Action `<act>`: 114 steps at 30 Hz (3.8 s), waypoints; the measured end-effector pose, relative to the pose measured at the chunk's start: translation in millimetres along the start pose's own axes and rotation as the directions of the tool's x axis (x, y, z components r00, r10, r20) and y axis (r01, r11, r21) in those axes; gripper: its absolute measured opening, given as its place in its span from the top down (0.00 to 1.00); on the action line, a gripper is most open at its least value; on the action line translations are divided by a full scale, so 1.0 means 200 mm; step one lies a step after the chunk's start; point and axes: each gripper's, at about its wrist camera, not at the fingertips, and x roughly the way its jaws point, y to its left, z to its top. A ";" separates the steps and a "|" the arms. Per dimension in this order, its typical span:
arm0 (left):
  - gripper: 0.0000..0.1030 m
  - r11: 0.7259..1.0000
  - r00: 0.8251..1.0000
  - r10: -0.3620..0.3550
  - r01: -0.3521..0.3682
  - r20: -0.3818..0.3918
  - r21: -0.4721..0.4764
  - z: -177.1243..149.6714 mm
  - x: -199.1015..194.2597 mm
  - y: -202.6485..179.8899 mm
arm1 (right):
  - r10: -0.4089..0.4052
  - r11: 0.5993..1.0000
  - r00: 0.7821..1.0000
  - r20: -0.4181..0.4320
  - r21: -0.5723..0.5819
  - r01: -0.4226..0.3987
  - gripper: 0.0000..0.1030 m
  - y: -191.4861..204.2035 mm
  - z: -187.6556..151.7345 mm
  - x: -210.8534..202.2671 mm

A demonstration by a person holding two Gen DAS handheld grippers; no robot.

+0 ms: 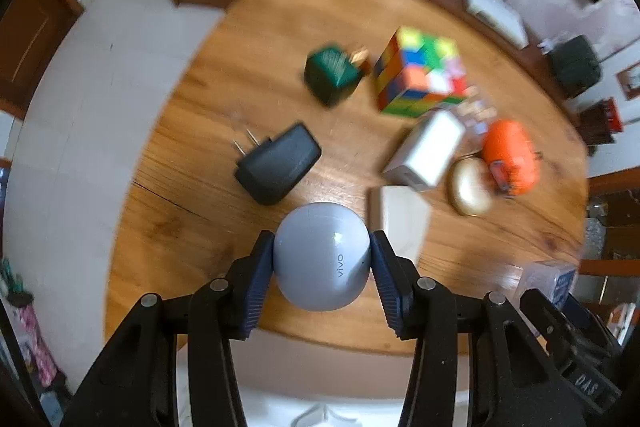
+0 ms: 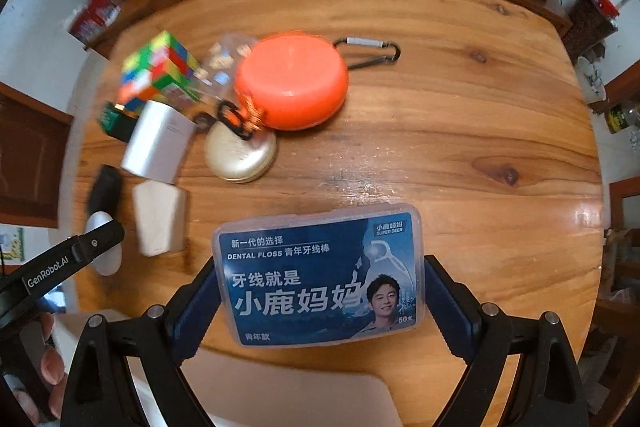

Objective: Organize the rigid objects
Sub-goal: 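Carry earbud case and floss box into the white tray and release both, then withdraw both tools toward the black charger and the beige block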

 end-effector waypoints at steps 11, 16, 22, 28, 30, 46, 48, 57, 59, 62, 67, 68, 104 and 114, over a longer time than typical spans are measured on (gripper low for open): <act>0.50 0.977 0.972 -0.134 0.096 0.195 0.191 -0.35 -0.61 0.06 | 0.132 0.990 0.960 0.247 -0.079 -0.116 0.08 0.14 -0.33 -0.59; 0.50 0.964 0.948 -0.163 0.094 0.274 0.250 -0.52 -0.77 0.09 | 0.145 0.981 0.922 0.360 -0.172 -0.088 0.08 0.28 -0.54 -0.80; 0.50 0.954 0.935 -0.126 0.023 0.331 0.299 -0.71 -0.74 0.13 | 0.118 0.960 0.889 0.443 -0.280 0.012 0.08 0.39 -0.83 -0.86; 0.50 0.953 0.958 -0.078 -0.010 0.275 0.303 -0.87 -0.50 0.19 | 0.007 0.934 0.904 0.427 -0.326 0.147 0.08 0.42 -1.01 -0.56; 0.50 0.956 0.972 -0.056 -0.014 0.227 0.295 -0.90 -0.38 0.21 | -0.029 0.929 0.905 0.425 -0.323 0.181 0.08 0.42 -1.05 -0.46; 0.50 0.944 0.990 0.036 -0.078 0.134 0.320 -1.01 -0.08 0.17 | -0.049 0.943 0.989 0.142 -0.320 0.092 0.08 0.34 -1.10 0.02; 0.50 0.940 0.992 0.030 -0.070 0.126 0.333 -1.02 -0.07 0.17 | -0.036 0.946 0.992 0.118 -0.316 0.072 0.08 0.33 -1.10 0.04; 0.43 0.940 0.994 0.033 -0.065 0.100 0.336 -1.02 -0.04 0.16 | 0.007 0.943 0.991 0.131 -0.330 0.037 0.07 0.32 -1.13 0.02; 0.36 0.938 0.993 0.022 -0.060 0.116 0.340 -1.02 -0.06 0.16 | 0.010 0.945 0.991 0.133 -0.324 0.034 0.07 0.32 -1.13 0.02; 0.20 0.929 0.989 0.012 -0.065 0.145 0.364 -1.04 -0.09 0.13 | 0.012 0.953 0.991 0.136 -0.303 0.030 0.07 0.30 -1.12 0.01; 0.19 0.921 0.986 0.012 -0.075 0.166 0.382 -1.06 -0.11 0.11 | 0.006 0.961 0.991 0.136 -0.274 0.032 0.07 0.28 -1.11 0.01; 0.19 0.922 0.986 0.011 -0.074 0.166 0.379 -1.06 -0.11 0.11 | 0.001 0.962 0.990 0.140 -0.270 0.038 0.07 0.28 -1.11 0.00; 0.19 0.944 0.958 -0.021 -0.075 0.285 0.321 -0.59 -0.51 0.16 | 0.036 0.958 0.962 0.272 -0.284 0.044 0.21 0.32 -0.81 -0.36; 0.19 0.977 0.965 -0.009 -0.047 0.260 0.209 -0.14 -0.58 0.13 | 0.008 0.937 0.948 0.317 -0.333 0.103 0.21 0.44 -0.31 -0.52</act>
